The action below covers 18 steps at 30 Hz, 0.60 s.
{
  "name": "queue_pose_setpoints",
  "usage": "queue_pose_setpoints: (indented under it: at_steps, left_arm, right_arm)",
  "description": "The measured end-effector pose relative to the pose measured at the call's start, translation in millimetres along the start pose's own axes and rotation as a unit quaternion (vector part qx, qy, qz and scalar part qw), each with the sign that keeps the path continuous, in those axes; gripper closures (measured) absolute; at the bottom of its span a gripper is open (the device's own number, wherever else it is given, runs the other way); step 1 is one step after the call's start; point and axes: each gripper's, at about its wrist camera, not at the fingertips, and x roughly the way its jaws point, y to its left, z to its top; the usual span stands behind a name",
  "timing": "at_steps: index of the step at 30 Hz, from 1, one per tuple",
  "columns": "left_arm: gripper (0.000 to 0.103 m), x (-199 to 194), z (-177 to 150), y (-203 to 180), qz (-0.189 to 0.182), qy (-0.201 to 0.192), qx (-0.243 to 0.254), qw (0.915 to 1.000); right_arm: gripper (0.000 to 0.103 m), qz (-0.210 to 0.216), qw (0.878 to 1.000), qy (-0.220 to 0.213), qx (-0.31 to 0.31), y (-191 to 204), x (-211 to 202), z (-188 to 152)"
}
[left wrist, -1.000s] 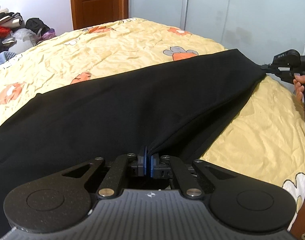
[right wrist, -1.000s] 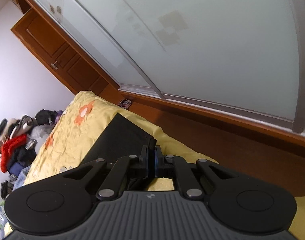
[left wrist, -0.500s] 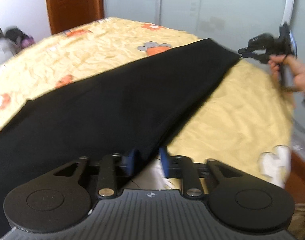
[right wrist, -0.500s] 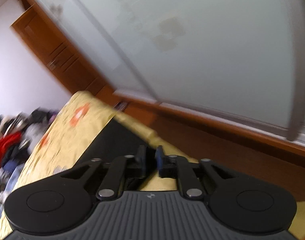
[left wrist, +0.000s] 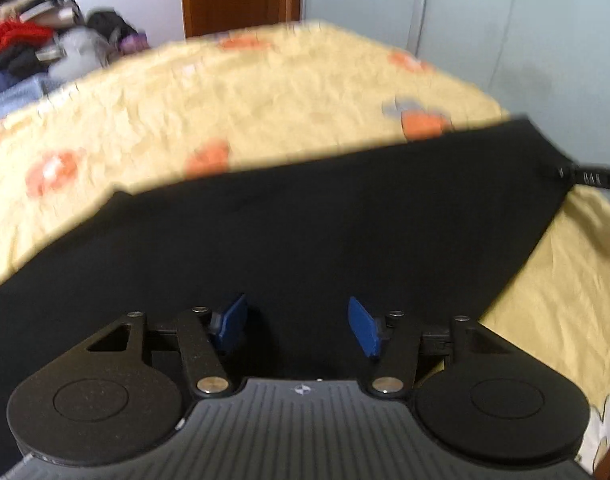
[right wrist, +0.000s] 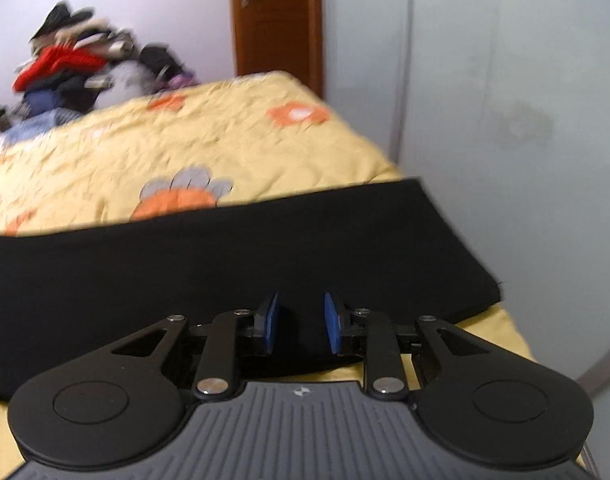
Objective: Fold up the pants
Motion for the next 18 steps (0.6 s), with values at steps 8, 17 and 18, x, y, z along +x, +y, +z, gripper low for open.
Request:
queue_pose_setpoints:
  at_steps: [8,17,18]
  left_arm:
    - [0.022,33.6,31.1,39.2,0.052,0.014,-0.084,0.995]
    - [0.011,31.9,-4.9,-8.8,0.015,0.014,-0.016,0.9997]
    - [0.011,30.4,-10.5,-17.9,0.026,0.003,0.002,0.9997]
  right_arm:
    - [0.031,0.027,0.999,0.005,-0.034,8.5,-2.2,-5.3]
    - [0.031,0.062,0.973,0.0,0.224,-84.9,-22.3,-23.6]
    - [0.031,0.07,0.966,0.0,0.249,-91.2,-19.1,-26.3]
